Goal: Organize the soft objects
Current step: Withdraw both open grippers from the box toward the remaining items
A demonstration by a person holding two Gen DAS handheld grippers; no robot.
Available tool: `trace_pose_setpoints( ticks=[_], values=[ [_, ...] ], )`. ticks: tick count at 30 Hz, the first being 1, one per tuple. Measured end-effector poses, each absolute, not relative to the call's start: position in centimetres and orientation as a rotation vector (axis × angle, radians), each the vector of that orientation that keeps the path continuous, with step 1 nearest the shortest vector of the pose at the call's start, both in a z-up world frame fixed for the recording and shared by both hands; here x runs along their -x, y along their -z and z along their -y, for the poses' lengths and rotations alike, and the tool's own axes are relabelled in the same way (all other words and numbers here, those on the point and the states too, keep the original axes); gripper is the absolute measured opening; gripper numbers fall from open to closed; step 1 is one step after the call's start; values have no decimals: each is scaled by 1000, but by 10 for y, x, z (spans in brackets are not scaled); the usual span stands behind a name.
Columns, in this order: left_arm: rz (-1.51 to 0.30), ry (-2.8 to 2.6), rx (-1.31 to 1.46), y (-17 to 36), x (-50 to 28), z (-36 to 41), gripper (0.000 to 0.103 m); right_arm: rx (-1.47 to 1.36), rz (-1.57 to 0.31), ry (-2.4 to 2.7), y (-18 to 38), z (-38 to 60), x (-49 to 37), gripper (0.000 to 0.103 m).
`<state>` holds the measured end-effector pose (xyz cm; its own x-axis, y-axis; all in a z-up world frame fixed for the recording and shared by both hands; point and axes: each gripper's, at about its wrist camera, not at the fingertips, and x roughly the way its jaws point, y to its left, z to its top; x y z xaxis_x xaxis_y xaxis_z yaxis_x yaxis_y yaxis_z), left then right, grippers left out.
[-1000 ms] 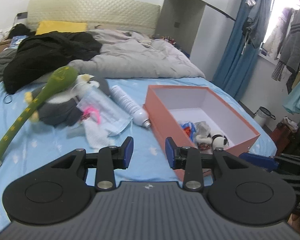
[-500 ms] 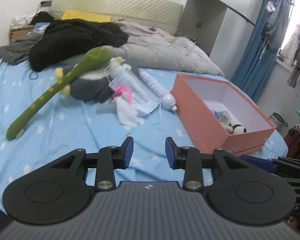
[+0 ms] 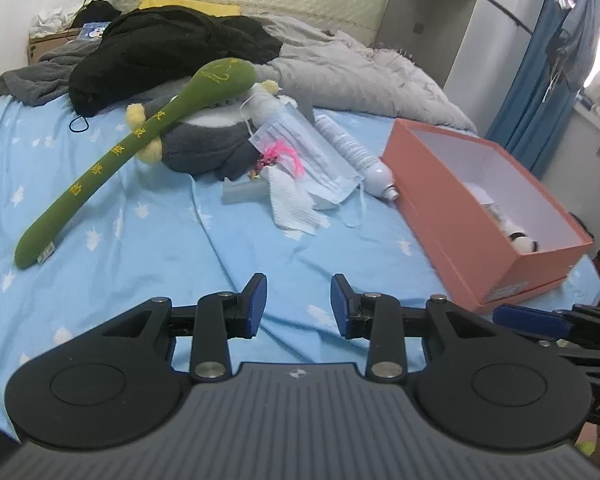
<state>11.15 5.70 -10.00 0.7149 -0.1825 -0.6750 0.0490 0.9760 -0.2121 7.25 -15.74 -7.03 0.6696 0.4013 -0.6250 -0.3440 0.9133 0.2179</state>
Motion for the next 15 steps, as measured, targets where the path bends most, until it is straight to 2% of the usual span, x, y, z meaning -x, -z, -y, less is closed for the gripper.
trace_pose_setpoints(
  ticks=[15],
  values=[
    [-837,162,88,171,-228,-74,41,-40,-788,-450,124,129,-174,41]
  ],
)
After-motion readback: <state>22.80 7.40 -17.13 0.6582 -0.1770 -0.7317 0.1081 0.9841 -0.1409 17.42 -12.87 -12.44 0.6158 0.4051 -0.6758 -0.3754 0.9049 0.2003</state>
